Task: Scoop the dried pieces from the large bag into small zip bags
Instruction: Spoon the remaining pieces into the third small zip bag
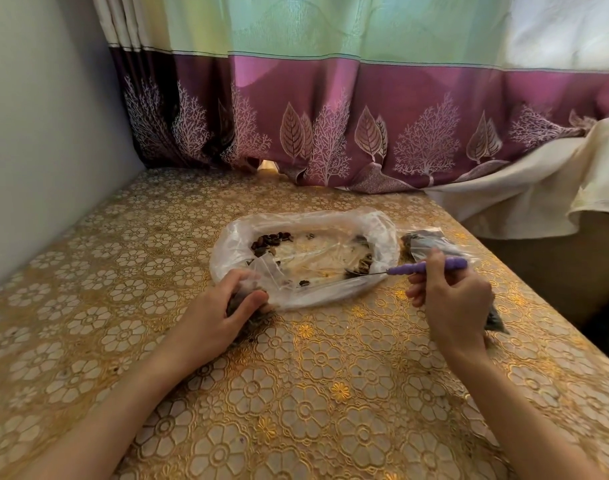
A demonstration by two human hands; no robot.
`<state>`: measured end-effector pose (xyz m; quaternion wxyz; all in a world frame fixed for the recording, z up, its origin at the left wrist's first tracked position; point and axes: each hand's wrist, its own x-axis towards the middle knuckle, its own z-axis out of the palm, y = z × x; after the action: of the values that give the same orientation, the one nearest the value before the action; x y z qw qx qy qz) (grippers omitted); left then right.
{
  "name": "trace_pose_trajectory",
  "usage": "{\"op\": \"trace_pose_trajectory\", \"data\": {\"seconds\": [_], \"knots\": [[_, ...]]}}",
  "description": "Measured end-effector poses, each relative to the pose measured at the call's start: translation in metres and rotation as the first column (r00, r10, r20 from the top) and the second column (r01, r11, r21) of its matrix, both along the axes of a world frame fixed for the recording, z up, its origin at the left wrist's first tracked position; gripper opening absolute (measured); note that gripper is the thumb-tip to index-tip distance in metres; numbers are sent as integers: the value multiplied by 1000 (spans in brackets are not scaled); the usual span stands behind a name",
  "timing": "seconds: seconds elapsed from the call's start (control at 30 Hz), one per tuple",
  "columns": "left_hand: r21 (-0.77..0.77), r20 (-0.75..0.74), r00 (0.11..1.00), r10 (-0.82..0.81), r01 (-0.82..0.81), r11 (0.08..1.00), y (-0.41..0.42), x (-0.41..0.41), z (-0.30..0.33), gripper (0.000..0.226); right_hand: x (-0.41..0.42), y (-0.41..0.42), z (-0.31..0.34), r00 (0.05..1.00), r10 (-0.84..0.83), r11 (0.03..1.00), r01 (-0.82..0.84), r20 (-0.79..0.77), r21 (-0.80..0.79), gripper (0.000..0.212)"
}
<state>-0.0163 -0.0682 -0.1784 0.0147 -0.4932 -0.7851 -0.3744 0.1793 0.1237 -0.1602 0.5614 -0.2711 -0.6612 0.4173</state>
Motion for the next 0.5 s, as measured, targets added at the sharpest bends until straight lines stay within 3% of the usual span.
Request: {"op": "trace_pose_trajectory", "data": {"seconds": [0.5], "knots": [[-24, 16, 1000, -6, 6, 1000, -1, 2, 0, 67, -26, 22, -4, 975, -171, 983, 158, 141, 94, 23]]}}
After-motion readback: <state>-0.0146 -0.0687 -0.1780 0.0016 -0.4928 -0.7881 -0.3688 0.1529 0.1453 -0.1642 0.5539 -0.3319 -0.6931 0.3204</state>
